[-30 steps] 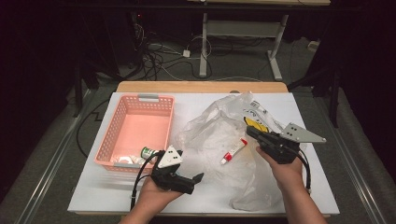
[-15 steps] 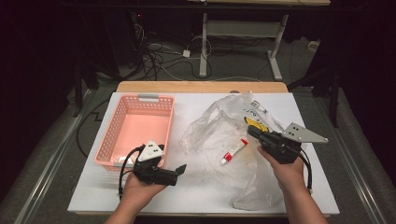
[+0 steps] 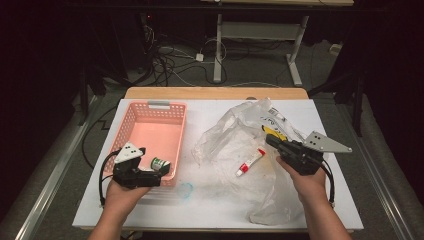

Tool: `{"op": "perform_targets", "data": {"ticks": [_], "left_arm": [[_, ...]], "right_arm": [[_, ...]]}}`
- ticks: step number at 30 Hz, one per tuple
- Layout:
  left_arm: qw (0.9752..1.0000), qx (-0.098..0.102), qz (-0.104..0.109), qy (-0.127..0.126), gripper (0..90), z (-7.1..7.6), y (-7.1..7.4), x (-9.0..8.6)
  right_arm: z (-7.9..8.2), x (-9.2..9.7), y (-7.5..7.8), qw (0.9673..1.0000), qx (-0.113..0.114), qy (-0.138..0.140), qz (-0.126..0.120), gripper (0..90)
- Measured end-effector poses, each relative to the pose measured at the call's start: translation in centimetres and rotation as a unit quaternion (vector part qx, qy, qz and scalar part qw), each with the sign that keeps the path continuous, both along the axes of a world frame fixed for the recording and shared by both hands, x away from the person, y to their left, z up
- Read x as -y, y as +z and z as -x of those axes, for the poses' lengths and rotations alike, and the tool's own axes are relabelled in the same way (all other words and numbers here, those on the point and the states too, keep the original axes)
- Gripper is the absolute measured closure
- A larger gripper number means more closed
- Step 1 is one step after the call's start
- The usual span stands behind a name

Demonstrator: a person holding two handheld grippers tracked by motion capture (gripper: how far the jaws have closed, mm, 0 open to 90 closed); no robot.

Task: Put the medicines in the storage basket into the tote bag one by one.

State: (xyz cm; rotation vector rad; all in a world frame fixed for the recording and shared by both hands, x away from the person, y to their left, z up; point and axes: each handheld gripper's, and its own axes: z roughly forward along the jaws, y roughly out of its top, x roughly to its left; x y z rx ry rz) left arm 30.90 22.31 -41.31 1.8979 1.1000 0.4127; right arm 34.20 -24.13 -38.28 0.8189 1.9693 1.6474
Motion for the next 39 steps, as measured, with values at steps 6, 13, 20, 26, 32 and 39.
{"op": "perform_targets", "data": {"ticks": [6, 13, 20, 26, 32, 39], "left_arm": [[0.9995, -0.008, -0.008, 0.028, 0.0, -0.3, -0.3, -2.0], [0.9989, -0.016, -0.009, 0.044, 0.0, -0.4, -0.7, -3.1], [0.9991, -0.015, -0.005, 0.04, 0.0, -0.4, -0.5, -2.9], [0.9995, -0.019, -0.01, 0.025, 0.0, -0.9, -0.3, -2.0], [0.9978, -0.048, -0.046, 0.005, 0.0, -2.1, 0.5, -0.4], [0.9895, -0.115, -0.087, 0.004, 0.0, -4.5, 0.6, 0.8]], "right_arm": [[-0.1, 0.1, -0.1, 1.0, -0.001, -0.001, 0.001, 90.0], [-0.1, 0.0, -0.1, 1.0, -0.003, -0.001, 0.001, 90.0], [-0.1, -0.1, -0.1, 1.0, -0.002, -0.001, 0.001, 90.0], [-0.1, -0.2, -0.2, 1.0, -0.003, 0.001, 0.002, 90.0], [0.0, -0.1, -0.1, 1.0, -0.003, 0.0, -0.001, 90.0], [0.0, -0.1, 0.0, 1.0, -0.002, 0.002, -0.001, 90.0]]}}
